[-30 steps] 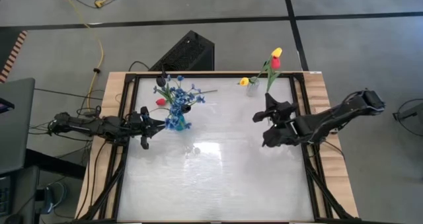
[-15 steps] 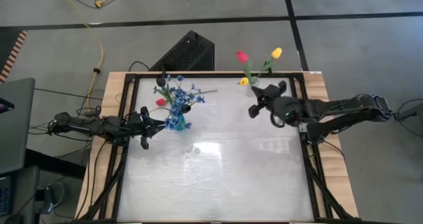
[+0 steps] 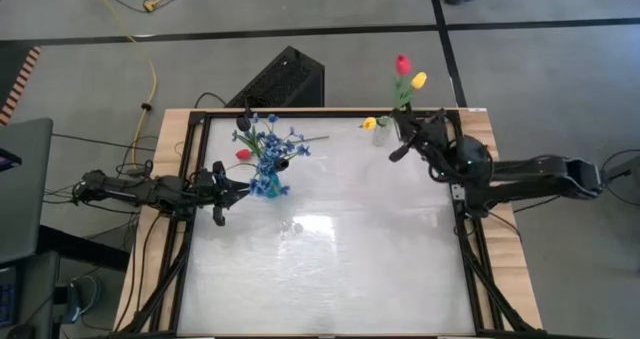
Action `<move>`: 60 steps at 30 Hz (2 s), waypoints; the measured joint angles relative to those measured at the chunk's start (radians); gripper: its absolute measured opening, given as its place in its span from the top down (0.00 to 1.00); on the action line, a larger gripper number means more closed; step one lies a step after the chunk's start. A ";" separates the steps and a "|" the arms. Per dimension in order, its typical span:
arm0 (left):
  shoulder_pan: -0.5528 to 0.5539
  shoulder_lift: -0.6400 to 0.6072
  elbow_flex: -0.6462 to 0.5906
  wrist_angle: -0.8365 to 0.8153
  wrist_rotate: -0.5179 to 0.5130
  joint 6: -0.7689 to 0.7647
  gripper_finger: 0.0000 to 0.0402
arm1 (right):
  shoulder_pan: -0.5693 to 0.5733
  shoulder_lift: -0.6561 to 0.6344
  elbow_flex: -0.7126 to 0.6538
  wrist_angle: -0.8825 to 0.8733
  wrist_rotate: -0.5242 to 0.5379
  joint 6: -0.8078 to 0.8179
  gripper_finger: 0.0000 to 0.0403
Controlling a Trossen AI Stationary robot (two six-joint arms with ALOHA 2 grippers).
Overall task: Sort flowers into vase by color
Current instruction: Put the right red tulip flower into the transparent vase
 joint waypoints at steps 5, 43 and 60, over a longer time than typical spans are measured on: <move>0.000 0.000 0.000 0.000 0.000 0.000 0.81 | -0.114 0.071 -0.102 0.301 -0.121 -0.019 0.96; 0.000 0.000 0.000 0.000 -0.001 0.000 0.81 | -0.434 0.618 0.001 0.758 -0.220 0.181 0.96; 0.000 0.000 0.000 0.000 -0.002 0.000 0.81 | -0.395 0.602 0.001 0.715 -0.167 0.125 0.96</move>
